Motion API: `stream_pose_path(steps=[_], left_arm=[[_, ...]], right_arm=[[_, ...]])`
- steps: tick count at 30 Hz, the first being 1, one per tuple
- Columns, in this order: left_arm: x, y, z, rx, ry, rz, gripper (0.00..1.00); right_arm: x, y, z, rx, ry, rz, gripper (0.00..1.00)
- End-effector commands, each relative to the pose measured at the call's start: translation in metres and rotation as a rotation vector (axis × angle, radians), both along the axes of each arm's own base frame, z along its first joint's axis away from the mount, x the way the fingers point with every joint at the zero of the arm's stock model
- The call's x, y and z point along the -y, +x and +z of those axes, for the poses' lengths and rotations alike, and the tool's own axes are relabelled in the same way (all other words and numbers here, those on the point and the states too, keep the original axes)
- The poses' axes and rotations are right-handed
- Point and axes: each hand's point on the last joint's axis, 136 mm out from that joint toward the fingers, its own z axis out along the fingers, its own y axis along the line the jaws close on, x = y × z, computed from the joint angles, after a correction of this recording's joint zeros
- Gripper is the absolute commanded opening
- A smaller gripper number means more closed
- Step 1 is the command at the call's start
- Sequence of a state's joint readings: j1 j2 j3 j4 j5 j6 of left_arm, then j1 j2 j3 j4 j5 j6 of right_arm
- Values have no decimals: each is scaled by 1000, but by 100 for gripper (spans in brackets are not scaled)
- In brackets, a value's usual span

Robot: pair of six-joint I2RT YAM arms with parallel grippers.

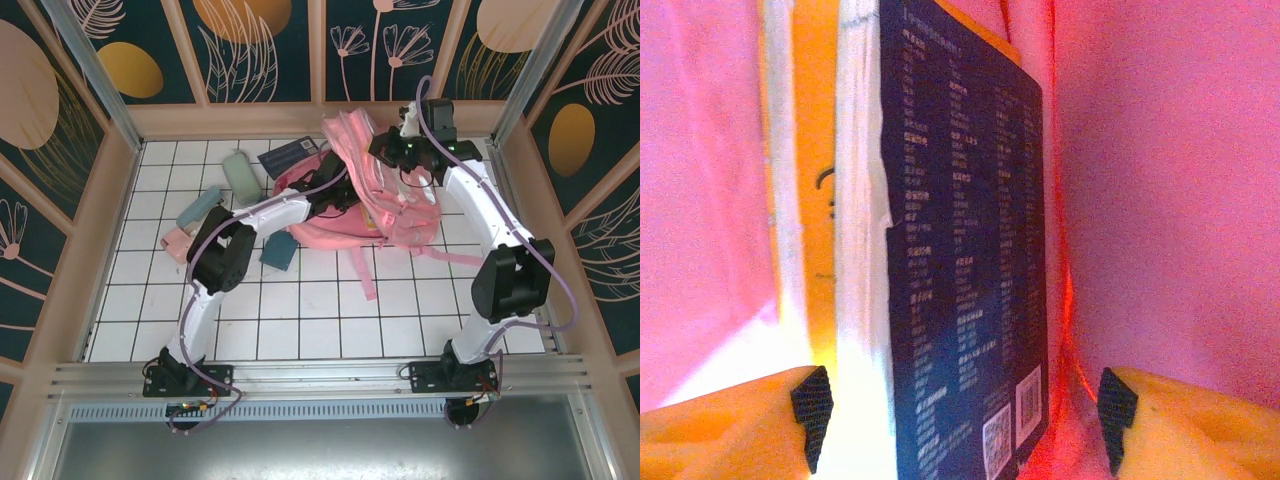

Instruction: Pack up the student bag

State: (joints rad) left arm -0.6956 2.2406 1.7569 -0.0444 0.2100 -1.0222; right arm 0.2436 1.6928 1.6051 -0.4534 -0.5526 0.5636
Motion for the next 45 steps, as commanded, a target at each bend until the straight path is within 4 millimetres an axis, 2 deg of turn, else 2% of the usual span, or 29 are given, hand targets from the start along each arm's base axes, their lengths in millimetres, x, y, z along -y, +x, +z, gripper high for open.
stream_pose_path(steps=[1,6,16,17,22,25,27,32,34,38,40,42,44,45], left_arm=[[-20,-1,55,107,1,18,73],[-64,-8,56,96,23,62,72],[-146,-29,84,153,99,108,72],[-156,-31,92,169,106,118,72],[-207,-28,90,189,210,190,75],[-227,-22,83,180,240,205,75],[-232,-16,79,180,247,206,74],[-226,10,73,203,244,186,65],[-224,25,66,201,249,191,59],[-229,58,53,189,230,244,32],[-229,73,44,178,198,254,24],[-229,90,33,161,185,258,18],[-228,107,22,145,180,258,16],[-228,113,17,139,177,256,13]], right_arm=[[10,3,25,109,17,-19,0],[14,2,5,93,-14,-23,0],[17,-4,-56,27,-80,-22,0],[16,-5,-61,23,-86,-21,0],[9,-9,-79,4,-105,-3,0],[1,-12,-87,-6,-114,16,2],[-4,-14,-90,-11,-121,25,6],[-13,-18,-96,-18,-141,34,31],[-15,-19,-93,-14,-147,35,37],[-21,-24,-87,-5,-155,32,45],[-24,-28,-87,-5,-164,30,48],[-28,-32,-87,-1,-183,24,51],[-34,-38,-87,4,-195,27,62],[-37,-40,-86,6,-198,30,64]])
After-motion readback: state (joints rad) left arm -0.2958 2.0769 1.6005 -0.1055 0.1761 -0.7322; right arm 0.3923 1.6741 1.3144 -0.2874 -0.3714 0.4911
